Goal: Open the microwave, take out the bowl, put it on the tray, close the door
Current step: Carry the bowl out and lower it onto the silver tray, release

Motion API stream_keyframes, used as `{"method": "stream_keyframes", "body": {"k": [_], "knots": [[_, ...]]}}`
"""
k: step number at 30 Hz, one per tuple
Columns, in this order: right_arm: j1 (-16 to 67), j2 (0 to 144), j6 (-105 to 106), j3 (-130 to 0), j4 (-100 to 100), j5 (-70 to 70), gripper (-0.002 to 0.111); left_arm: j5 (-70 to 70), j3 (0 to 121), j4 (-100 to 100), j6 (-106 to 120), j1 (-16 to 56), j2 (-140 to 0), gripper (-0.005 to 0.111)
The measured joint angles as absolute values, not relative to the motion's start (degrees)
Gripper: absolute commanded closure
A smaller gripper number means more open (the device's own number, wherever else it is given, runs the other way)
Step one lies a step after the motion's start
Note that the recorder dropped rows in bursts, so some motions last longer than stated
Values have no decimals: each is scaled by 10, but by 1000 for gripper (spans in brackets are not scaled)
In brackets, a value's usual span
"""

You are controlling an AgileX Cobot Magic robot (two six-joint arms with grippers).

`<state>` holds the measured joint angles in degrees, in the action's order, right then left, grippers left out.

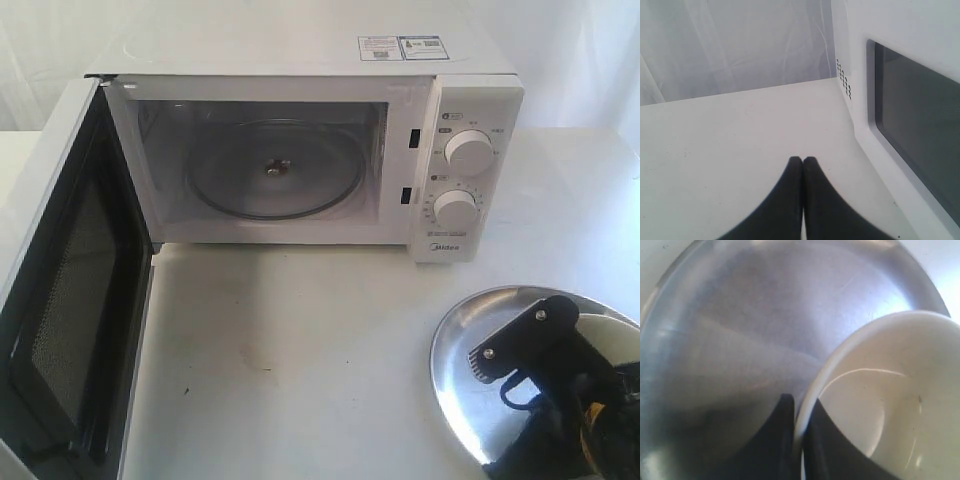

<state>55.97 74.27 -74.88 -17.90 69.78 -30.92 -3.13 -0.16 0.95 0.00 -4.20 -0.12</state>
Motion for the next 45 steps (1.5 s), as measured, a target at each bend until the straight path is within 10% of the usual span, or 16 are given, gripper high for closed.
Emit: {"method": "stream_keyframes", "body": {"k": [30,45], "knots": [[560,749,-831,-176,771,-260,108,-31,-2,9,0,-42,-1,107],[560,749,-933,-176,858,-281,71,-31,-2,9,0,-42,-1,107]]}}
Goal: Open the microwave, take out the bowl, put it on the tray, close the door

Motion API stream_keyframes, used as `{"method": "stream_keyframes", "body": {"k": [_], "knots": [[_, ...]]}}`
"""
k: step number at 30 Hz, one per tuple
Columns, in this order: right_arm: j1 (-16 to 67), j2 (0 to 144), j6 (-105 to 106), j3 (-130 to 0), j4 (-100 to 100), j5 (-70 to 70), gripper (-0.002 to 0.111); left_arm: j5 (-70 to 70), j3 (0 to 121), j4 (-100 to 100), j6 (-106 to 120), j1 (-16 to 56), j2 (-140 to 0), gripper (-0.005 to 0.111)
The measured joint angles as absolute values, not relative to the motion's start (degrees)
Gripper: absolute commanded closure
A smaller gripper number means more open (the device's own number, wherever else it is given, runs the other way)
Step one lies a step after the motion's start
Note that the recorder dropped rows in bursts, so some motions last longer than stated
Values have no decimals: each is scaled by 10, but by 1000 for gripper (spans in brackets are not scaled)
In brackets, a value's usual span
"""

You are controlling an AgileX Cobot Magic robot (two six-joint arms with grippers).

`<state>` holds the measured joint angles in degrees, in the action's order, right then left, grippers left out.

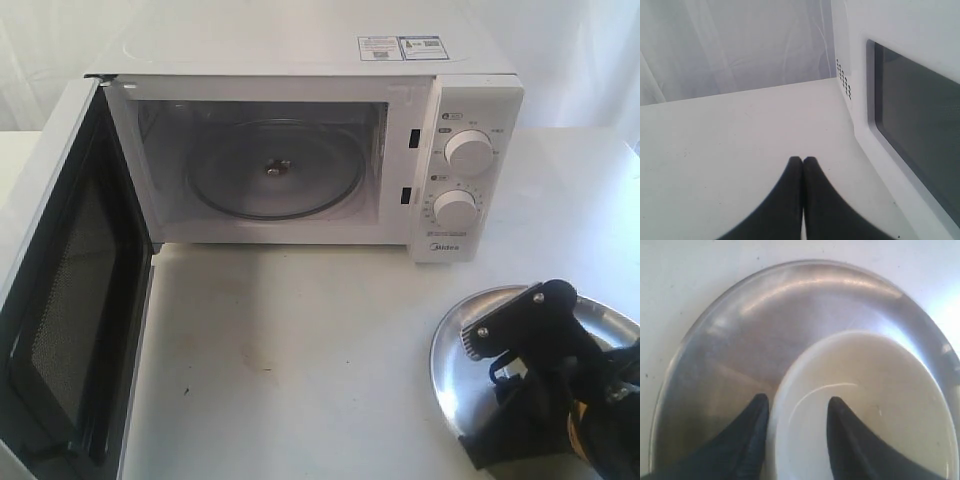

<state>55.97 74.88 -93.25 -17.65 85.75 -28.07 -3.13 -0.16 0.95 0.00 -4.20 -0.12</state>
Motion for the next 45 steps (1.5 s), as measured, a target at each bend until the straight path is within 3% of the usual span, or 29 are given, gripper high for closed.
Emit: {"method": "stream_keyframes", "body": {"k": [9,11,15,21,31,45], "knots": [[560,637,-1108,-211,988,-188,72,-31,-2,9,0,-42,-1,107],[560,596,-1109,-214,991,-156,78,-31,-2,9,0,-42,-1,107],[560,530,-1106,-225,992,-97,106,-31,-2,9,0,-42,-1,107],[560,511,-1066,-302,992,24,108,-31,-2,9,0,-42,-1,107],[609,643,-1004,-510,993,125,108,-31,-2,9,0,-42,-1,107],[804,947,-876,-739,996,-37,108,-31,-2,9,0,-42,-1,107]]}}
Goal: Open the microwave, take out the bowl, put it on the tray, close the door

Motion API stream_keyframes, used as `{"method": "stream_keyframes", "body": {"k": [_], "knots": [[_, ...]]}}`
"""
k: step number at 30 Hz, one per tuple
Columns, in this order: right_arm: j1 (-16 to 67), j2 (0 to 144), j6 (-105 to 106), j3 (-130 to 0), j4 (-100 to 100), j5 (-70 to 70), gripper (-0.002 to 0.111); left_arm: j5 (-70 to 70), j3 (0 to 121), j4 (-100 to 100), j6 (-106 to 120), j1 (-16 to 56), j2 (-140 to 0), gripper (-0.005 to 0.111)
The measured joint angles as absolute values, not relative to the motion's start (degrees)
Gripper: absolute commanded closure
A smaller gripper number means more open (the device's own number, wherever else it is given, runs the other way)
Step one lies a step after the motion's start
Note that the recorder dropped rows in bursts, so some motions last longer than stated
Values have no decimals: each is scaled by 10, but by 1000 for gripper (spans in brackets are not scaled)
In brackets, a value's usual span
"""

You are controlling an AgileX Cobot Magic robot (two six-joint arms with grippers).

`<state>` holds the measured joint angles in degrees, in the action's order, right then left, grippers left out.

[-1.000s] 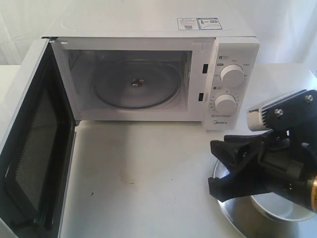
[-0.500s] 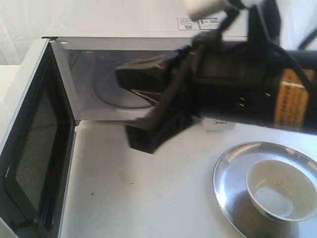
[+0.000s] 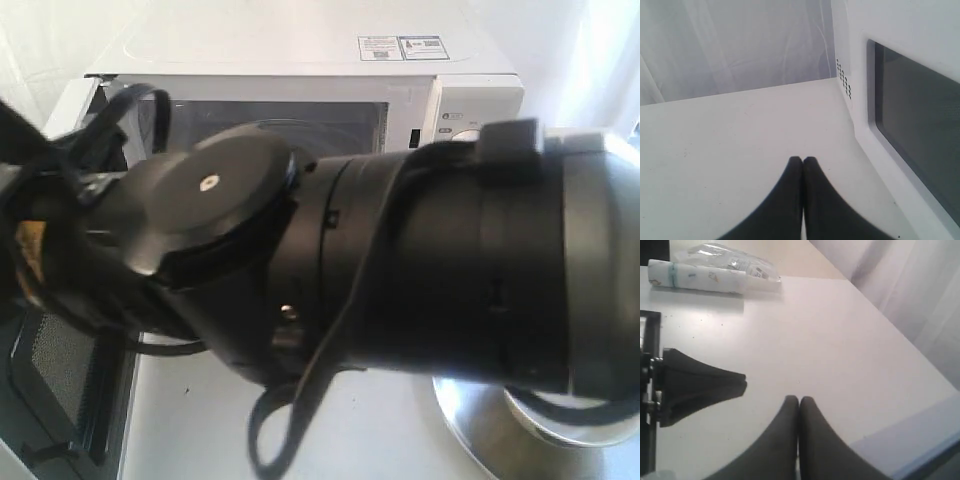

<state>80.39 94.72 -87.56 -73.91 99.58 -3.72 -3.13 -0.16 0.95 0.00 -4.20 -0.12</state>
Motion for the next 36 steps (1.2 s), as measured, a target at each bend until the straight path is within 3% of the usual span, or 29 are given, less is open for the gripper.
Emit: {"method": "stream_keyframes", "body": {"k": [14,18,19,21,25,36], "knots": [[830,994,-783,-754,991,-140,108,-31,-2,9,0,-42,-1,107],[831,1012,-581,-760,924,-394,108,-31,-2,9,0,-42,-1,107],[819,1023,-513,-760,912,-542,108,-31,-2,9,0,-42,-1,107],[758,1033,-469,-755,908,-655,108,-31,-2,9,0,-42,-1,107],[662,1015,-522,-747,881,-694,108,-31,-2,9,0,-42,-1,107],[650,1002,-540,-742,845,-639,108,-31,-2,9,0,-42,-1,107]]}}
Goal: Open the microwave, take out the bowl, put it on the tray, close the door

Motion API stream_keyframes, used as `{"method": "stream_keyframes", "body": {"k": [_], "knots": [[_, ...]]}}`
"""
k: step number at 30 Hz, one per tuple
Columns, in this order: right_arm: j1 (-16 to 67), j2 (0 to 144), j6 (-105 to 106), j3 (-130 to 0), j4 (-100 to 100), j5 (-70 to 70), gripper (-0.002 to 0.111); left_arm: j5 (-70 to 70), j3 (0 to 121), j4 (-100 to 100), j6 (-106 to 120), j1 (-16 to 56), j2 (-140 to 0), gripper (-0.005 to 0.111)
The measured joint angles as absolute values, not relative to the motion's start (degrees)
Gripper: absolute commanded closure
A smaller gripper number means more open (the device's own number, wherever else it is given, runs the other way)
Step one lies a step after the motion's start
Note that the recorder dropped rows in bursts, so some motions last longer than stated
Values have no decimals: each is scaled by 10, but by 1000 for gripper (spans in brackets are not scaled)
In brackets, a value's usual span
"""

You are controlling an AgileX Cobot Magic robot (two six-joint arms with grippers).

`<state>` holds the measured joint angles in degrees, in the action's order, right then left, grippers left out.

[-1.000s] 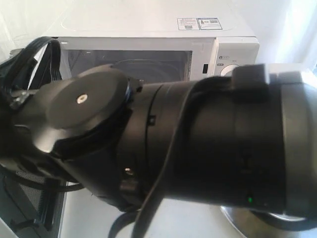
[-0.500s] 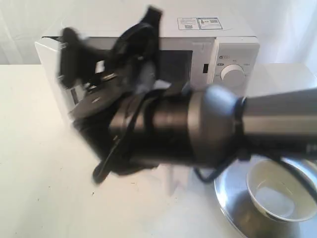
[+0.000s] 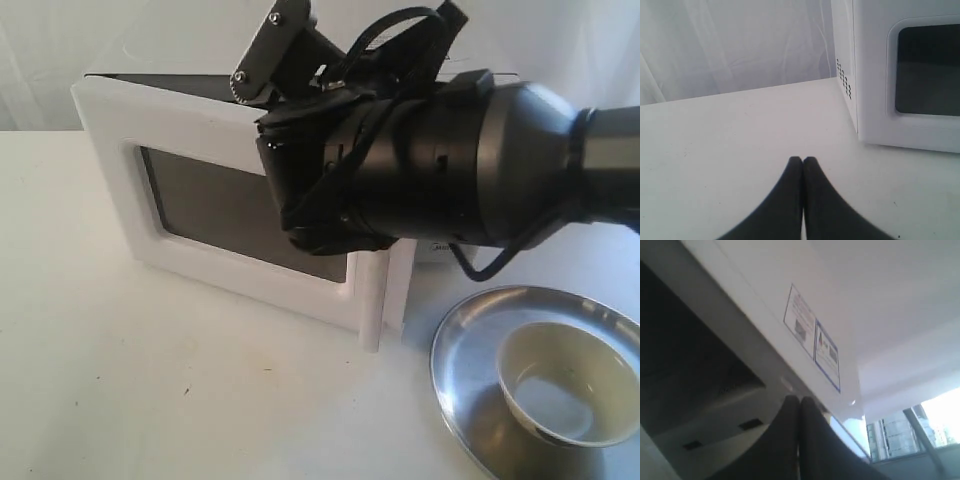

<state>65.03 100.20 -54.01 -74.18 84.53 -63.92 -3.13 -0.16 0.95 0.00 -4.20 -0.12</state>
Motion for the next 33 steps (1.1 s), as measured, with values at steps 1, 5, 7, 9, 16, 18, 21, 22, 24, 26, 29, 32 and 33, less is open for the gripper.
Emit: {"method": "stream_keyframes", "body": {"k": [1,5,7,9,16,18,21,22,24,26,29,32,33], "knots": [[647,1006,-542,-741,863,-630,108,-31,-2,9,0,-42,-1,107],[611,1047,-565,-741,981,-620,108,-31,-2,9,0,-42,-1,107],[574,1073,-570,-749,1020,-626,108,-31,-2,9,0,-42,-1,107],[551,1087,-574,-752,1024,-640,108,-31,-2,9,0,-42,-1,107],[499,1066,-602,-754,1011,-574,108,-31,-2,9,0,-42,-1,107],[492,1031,-597,-746,959,-491,108,-31,-2,9,0,-42,-1,107],[527,922,-600,-695,886,-227,108,-31,-2,9,0,-42,-1,107],[540,894,-601,-683,883,-174,108,-31,-2,9,0,-42,-1,107],[570,799,-607,-656,879,-48,108,-31,-2,9,0,-42,-1,107],[585,651,-624,-610,871,96,108,-31,-2,9,0,-42,-1,107],[589,517,-655,-555,864,156,108,-31,-2,9,0,-42,-1,107],[589,384,-742,-461,861,73,108,-31,-2,9,0,-42,-1,107],[589,357,-762,-440,860,54,108,-31,-2,9,0,-42,-1,107]]}}
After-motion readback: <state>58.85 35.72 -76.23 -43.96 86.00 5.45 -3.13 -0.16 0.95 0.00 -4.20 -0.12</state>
